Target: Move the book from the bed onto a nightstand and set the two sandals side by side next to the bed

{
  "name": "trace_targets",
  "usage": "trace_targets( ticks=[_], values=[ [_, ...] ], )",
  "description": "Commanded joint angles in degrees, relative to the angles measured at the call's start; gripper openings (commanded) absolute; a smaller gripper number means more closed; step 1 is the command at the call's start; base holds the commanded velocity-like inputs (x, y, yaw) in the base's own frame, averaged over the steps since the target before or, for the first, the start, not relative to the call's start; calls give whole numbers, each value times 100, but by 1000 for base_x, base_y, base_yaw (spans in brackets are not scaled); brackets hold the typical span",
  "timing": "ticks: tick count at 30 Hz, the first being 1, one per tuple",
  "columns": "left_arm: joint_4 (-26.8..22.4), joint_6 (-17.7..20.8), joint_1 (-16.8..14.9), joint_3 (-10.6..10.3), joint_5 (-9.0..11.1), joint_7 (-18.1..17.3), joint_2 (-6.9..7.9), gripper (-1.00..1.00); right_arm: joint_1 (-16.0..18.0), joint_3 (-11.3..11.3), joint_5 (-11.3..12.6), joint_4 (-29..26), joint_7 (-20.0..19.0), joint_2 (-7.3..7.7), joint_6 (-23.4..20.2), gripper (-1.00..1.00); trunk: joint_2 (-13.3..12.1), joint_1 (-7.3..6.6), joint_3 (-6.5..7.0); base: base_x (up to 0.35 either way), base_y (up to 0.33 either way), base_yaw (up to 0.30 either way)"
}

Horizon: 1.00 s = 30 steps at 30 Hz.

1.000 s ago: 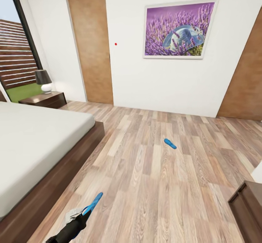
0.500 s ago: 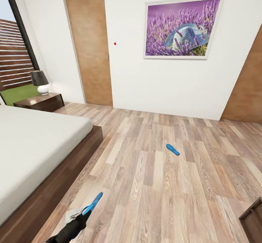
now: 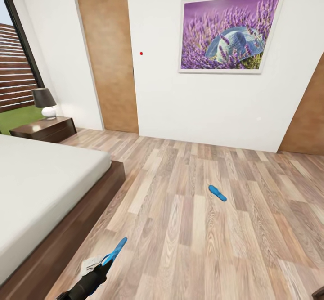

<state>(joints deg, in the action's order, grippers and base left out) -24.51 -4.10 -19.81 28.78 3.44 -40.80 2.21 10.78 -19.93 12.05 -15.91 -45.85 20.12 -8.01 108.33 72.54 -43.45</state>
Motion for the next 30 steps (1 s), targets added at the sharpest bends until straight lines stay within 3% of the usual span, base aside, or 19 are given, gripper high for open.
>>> trace_targets(
  ticks=[1,30],
  values=[
    [8,-12,-6,22,8,-25,-1,-100,3,-11,52,0,-20,0,-60,100,2,3,-5,333,0,0],
    [6,-12,-6,22,8,-25,-1,-100,3,-11,52,0,-20,-2,-60,100,2,3,-5,333,0,0]
  ],
)
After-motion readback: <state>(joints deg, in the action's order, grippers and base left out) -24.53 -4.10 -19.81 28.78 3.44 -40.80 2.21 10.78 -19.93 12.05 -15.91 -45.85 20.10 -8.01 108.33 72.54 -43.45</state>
